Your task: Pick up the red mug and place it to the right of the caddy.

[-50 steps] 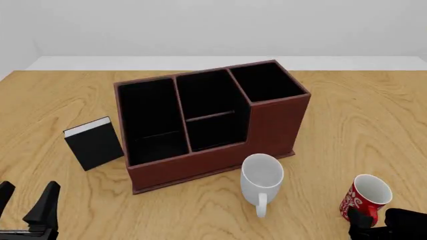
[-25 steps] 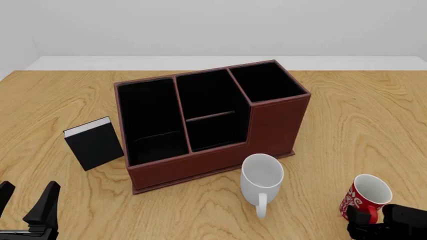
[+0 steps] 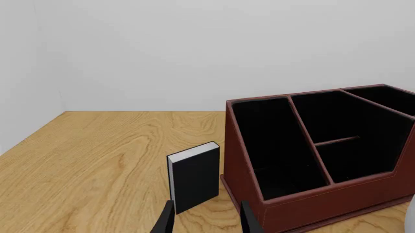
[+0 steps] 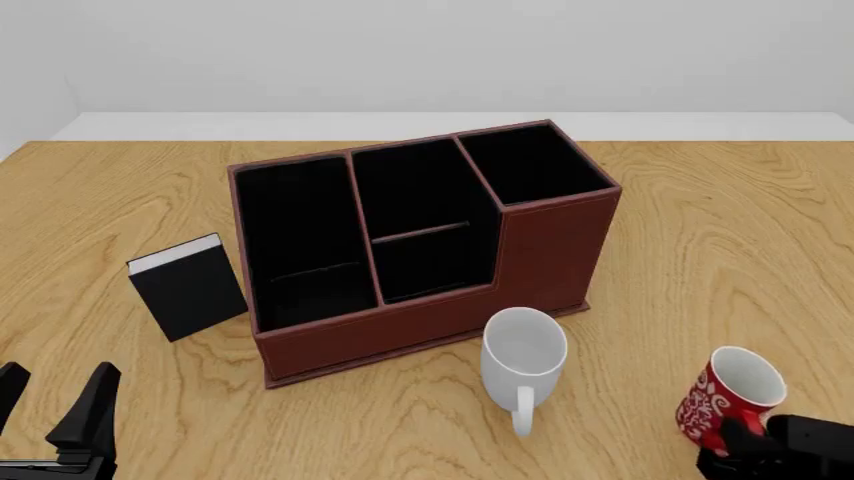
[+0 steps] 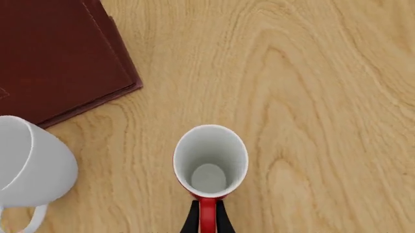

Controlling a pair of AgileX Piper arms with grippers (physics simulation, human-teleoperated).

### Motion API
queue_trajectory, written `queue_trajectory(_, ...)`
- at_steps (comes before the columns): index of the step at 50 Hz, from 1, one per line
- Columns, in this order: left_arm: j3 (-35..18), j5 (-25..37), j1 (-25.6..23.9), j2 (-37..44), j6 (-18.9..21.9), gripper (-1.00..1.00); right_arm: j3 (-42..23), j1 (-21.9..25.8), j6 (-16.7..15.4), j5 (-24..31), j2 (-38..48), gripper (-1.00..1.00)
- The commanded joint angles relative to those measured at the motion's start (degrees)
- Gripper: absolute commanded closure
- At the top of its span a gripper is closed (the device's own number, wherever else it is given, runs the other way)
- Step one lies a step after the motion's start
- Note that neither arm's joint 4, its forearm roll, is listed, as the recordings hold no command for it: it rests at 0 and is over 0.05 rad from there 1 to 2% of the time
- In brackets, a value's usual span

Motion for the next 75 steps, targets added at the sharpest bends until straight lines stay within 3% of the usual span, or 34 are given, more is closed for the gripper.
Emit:
queue_trajectory(1,0.0,0.0,0.0,0.0,0.0,-1.0,-3.2,1.8,-0.1,7.2,-7.9,1.0)
queue_trajectory(10,0.0,0.0,0.0,0.0,0.0,-1.0,-6.9,1.7,-1.4,10.6,-9.3,1.0)
queue_trajectory(23,0.0,0.0,0.0,0.0,0.0,-1.0,-10.7,1.1,-3.3,10.4,-6.8,1.0)
queue_trajectory(75,0.0,0.0,0.0,0.0,0.0,-1.0,-23.4,2.4,-10.8,-8.7,22.5,1.0)
